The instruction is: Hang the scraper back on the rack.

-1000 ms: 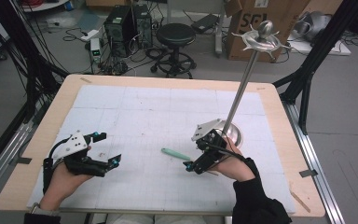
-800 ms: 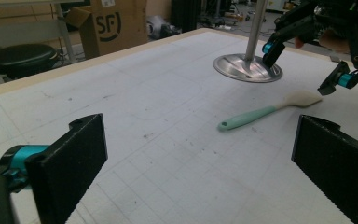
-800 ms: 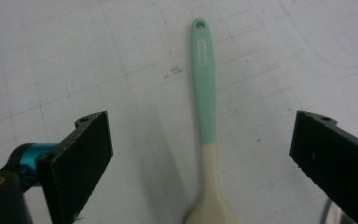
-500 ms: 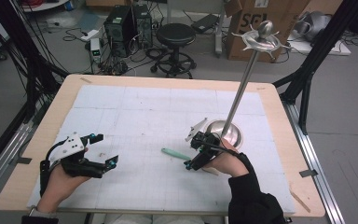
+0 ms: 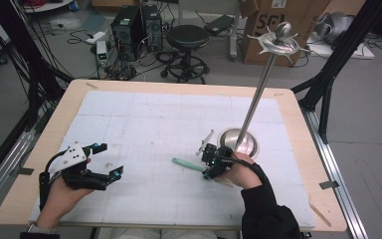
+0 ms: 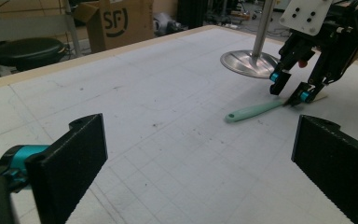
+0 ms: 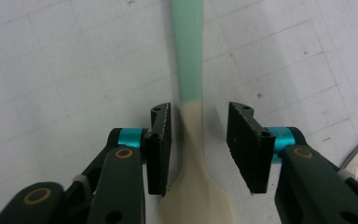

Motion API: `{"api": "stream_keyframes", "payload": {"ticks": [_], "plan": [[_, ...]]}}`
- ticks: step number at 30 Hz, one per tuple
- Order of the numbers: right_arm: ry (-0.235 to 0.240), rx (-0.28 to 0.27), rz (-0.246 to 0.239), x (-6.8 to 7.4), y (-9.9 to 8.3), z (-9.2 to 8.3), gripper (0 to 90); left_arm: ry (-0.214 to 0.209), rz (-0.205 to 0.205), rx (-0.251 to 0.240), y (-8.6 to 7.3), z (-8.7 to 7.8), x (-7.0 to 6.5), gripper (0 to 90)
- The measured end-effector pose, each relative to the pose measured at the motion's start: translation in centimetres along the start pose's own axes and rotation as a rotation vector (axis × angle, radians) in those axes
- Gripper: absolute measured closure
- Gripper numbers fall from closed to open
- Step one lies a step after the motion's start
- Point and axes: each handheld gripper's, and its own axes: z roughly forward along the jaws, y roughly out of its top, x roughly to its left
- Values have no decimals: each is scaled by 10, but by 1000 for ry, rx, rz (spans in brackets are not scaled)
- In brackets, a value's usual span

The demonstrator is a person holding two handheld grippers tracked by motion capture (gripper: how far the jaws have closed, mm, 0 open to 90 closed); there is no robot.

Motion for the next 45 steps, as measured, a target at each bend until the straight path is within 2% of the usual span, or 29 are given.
{"api": "stream_keyframes", "payload": {"ticks": [3,9,11,16,19,22,25,29,33,38,41,42,45], "plan": [[9,2,10,1,-1,0,679,-1,2,-2,0,0,0,39],[11,7,60,0,-3,0,704,2,4,-2,0,-1,0,39],[8,8,63,0,-3,0,713,1,3,-2,0,-2,0,39],[16,12,45,1,-3,0,791,4,6,2,-1,-3,-1,39],[-23,16,-5,7,-2,-1,804,4,7,5,-1,-3,-2,39],[-28,7,-12,8,-3,-1,805,7,6,3,-1,-4,-2,39],[15,-48,30,3,-11,-1,807,8,2,4,-1,-4,0,39],[53,-108,50,-3,-19,-2,807,5,4,6,-1,-2,1,39],[51,-158,74,-6,-25,-6,807,0,2,-1,0,0,0,39],[37,-256,87,-4,-31,-22,807,-12,12,-1,1,5,-1,39],[46,-350,81,-4,-37,-30,807,-15,12,-3,2,7,-1,39],[55,-380,93,-4,-40,-33,807,-18,10,-4,2,8,-1,39],[40,-443,115,-5,-47,-42,806,-19,13,-6,3,10,-1,39]]}}
